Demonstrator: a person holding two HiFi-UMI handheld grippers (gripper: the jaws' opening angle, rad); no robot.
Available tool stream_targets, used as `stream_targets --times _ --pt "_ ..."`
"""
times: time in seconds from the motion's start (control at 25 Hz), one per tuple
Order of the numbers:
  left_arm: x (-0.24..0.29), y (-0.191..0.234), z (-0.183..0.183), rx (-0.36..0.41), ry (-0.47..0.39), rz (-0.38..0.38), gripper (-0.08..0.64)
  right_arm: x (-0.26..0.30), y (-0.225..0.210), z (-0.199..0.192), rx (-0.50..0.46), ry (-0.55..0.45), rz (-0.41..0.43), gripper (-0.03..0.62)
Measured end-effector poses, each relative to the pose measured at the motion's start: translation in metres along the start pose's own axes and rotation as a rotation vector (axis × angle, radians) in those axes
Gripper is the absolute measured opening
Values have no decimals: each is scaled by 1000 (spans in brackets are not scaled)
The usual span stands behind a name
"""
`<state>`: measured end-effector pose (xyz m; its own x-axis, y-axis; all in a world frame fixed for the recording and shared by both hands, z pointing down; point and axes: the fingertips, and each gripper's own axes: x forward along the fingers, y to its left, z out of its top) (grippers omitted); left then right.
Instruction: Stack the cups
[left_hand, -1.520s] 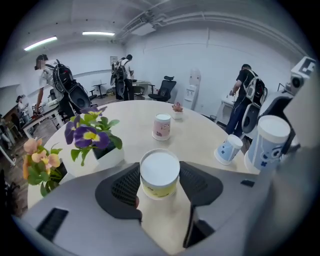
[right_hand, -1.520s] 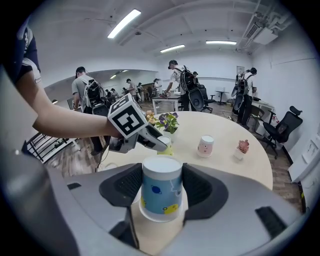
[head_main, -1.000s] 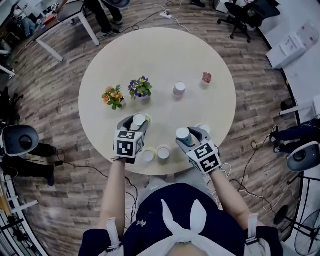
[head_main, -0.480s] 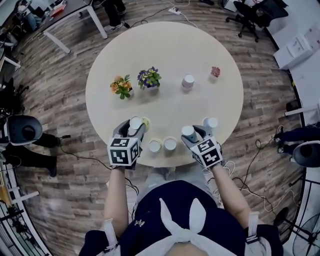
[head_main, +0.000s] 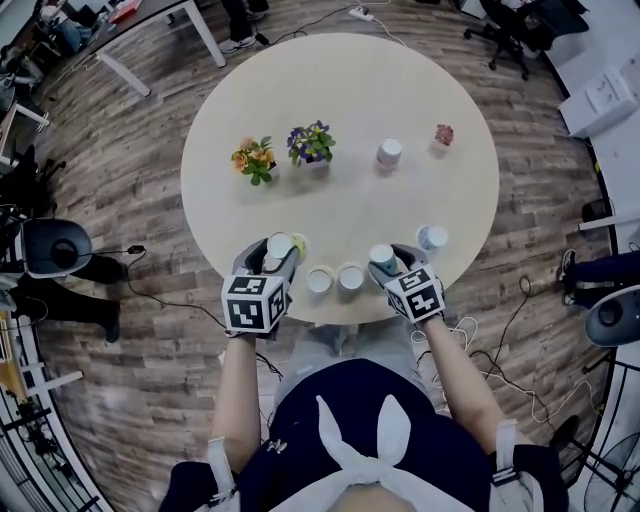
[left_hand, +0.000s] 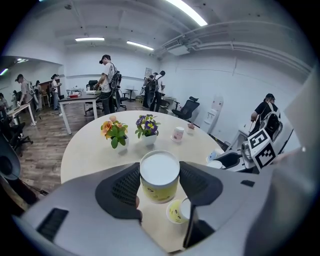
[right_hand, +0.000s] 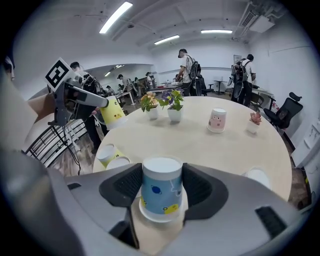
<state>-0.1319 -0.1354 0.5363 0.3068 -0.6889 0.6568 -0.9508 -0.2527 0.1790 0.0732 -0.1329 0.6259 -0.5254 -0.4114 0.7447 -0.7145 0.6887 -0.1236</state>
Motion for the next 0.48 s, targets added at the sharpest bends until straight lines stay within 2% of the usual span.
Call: stream_targets --times 0.48 --pt "-2 0 -1 7 -6 0 256 -3 1 -26 2 14 -36 259"
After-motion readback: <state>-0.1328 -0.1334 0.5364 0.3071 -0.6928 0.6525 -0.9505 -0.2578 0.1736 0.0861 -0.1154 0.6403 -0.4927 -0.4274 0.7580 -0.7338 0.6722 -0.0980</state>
